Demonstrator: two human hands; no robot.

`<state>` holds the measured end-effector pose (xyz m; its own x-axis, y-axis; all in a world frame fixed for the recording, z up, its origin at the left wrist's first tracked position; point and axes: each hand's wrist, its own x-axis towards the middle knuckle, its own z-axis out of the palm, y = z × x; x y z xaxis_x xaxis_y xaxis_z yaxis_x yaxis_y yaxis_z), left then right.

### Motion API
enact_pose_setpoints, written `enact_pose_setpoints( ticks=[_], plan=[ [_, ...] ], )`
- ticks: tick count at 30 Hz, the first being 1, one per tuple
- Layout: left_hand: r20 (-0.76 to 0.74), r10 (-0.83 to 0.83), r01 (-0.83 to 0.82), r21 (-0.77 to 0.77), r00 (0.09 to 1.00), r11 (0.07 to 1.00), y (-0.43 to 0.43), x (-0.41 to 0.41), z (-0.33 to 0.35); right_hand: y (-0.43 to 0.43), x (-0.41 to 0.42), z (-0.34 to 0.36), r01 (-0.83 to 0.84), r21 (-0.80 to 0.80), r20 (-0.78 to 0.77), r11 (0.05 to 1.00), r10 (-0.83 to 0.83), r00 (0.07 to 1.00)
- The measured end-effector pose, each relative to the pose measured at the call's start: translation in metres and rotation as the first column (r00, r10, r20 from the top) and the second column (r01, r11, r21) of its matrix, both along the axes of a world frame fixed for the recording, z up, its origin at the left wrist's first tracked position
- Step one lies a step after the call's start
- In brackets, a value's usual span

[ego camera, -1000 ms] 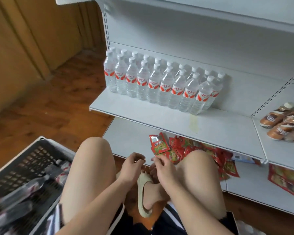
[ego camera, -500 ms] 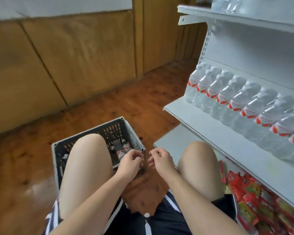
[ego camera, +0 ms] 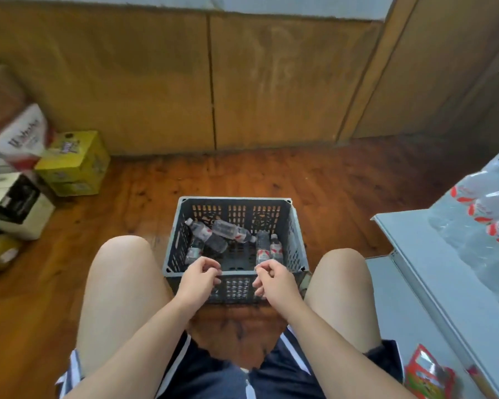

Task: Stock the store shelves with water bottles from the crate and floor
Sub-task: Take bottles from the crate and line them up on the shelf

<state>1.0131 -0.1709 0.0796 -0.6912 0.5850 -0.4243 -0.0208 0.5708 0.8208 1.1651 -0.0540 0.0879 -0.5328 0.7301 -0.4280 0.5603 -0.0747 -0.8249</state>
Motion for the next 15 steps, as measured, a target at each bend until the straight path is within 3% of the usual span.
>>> enact_pose_setpoints(
  ticks=[15],
  plan=[
    [0.157,0.208,-0.187,-0.136,0.966,0.973,0.023,-0.085,-0.067,0.076,-0.117,-0.095,-0.065,-0.221,0.07,0.973,0.082,0.994]
  ],
)
